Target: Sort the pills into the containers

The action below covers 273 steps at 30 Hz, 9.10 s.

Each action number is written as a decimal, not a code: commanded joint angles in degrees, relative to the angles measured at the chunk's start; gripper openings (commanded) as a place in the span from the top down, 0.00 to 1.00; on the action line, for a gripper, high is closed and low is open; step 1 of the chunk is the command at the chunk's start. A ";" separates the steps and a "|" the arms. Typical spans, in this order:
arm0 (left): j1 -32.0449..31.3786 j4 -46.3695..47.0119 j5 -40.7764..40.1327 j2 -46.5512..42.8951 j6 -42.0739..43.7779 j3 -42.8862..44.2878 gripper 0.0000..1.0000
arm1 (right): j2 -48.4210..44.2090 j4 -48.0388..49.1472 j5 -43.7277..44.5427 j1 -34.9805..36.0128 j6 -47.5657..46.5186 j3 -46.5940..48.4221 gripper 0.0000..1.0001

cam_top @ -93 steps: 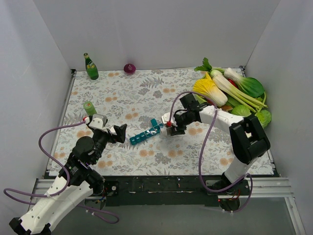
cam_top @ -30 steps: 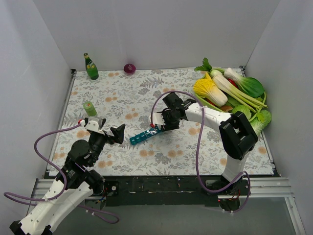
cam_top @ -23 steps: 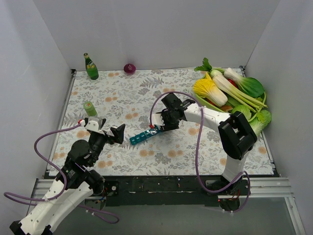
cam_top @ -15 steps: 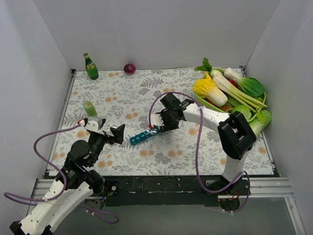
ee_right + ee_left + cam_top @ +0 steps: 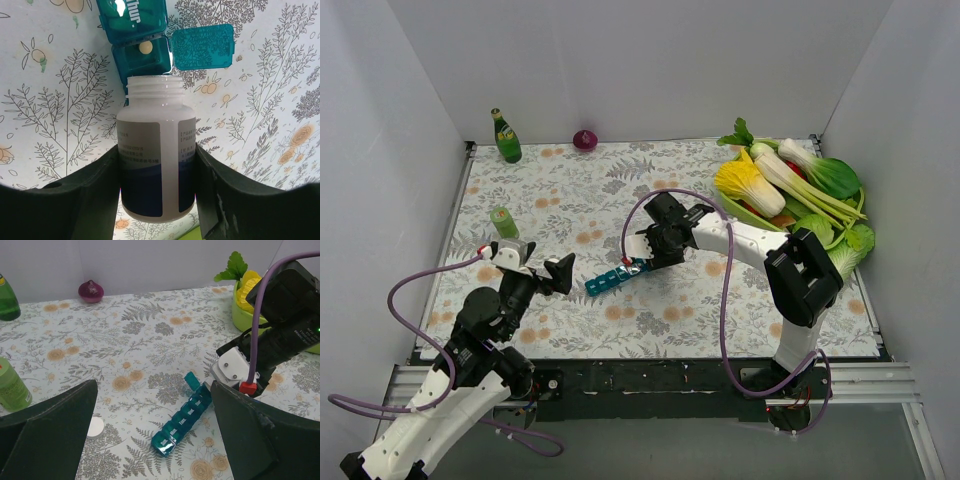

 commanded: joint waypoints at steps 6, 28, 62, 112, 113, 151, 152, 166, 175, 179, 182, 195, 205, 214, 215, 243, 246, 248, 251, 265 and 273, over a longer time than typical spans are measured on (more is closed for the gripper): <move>0.38 1.00 0.31 -0.92 0.57 -0.30 0.02 | -0.36 -0.95 2.60 1.23 -0.63 2.78 0.99; 0.29 1.00 0.31 -1.53 0.66 -0.30 0.02 | 0.08 -1.48 6.82 3.17 -1.16 3.48 0.99; 0.38 0.82 0.14 -0.92 0.22 -0.47 0.02 | -2.20 -1.04 -0.12 1.94 7.36 3.92 0.99; 23.85 -16.06 2.86 73.26 -21.49 23.87 0.27 | -38.15 38.95 -66.92 -17.75 55.70 -22.09 0.99; 24.20 -15.88 3.21 73.61 -21.23 24.22 0.27 | -38.24 39.13 -66.92 -17.66 55.79 -22.18 0.99; 14.54 22.60 61.40 47.24 -55.82 13.32 0.82 | -37.98 20.68 -46.02 -17.05 37.86 -19.37 0.99; 13.49 25.49 60.96 48.20 -57.24 13.32 0.82 | -37.89 20.41 -45.05 -16.70 37.95 -19.02 0.99; 7.77 37.03 58.15 54.27 -65.35 12.53 0.83 | -38.24 17.25 -36.16 -13.71 38.22 -17.17 0.99; 7.59 33.08 55.95 55.33 -63.15 13.67 0.83 | -38.41 16.37 -35.63 -12.30 37.69 -16.91 0.99; 7.50 31.06 55.16 55.42 -62.01 14.46 0.84 | -38.85 16.10 -35.37 -12.30 37.51 -17.08 0.99; 7.50 30.61 54.98 55.59 -61.65 14.82 0.84 | -39.38 15.84 -35.54 -12.30 37.34 -17.26 0.99; 6.71 31.84 57.87 56.21 -63.23 16.05 0.84 | -37.54 15.84 -36.25 -11.16 37.25 -16.73 0.99; 5.66 27.39 58.85 58.05 -60.70 17.97 0.85 | -36.92 13.82 -31.68 -8.35 34.35 -15.24 0.99; 5.30 16.91 56.91 58.23 -55.50 21.67 0.85 | -37.01 10.92 -24.82 -5.45 30.83 -13.57 0.99; 5.22 16.73 56.74 58.32 -55.15 21.67 0.85 | -37.18 11.00 -24.82 -5.36 31.09 -13.48 0.99; 4.60 2.10 71.32 59.11 -26.29 29.40 0.86 | -36.13 32.85 -63.30 -11.95 67.18 -18.66 0.99; 4.51 -7.23 72.73 61.39 -18.00 34.39 0.85 | -36.74 40.86 -67.00 -11.95 78.07 -22.70 0.99; 4.60 -9.72 72.91 62.10 -16.13 35.73 0.84 | -37.10 47.19 -68.15 -11.95 81.70 -25.34 0.99; 4.69 -9.12 72.73 62.10 -16.56 36.44 0.73 | -37.27 53.01 -68.77 -12.65 86.81 -27.01 0.99; 9.96 1.70 67.99 51.73 -31.42 34.68 0.02 | -38.59 38.44 -64.82 -13.35 71.54 -23.94 0.99; 10.23 0.12 66.95 46.37 -32.82 32.05 0.02 | -38.15 32.11 -62.01 -13.53 64.34 -21.13 0.99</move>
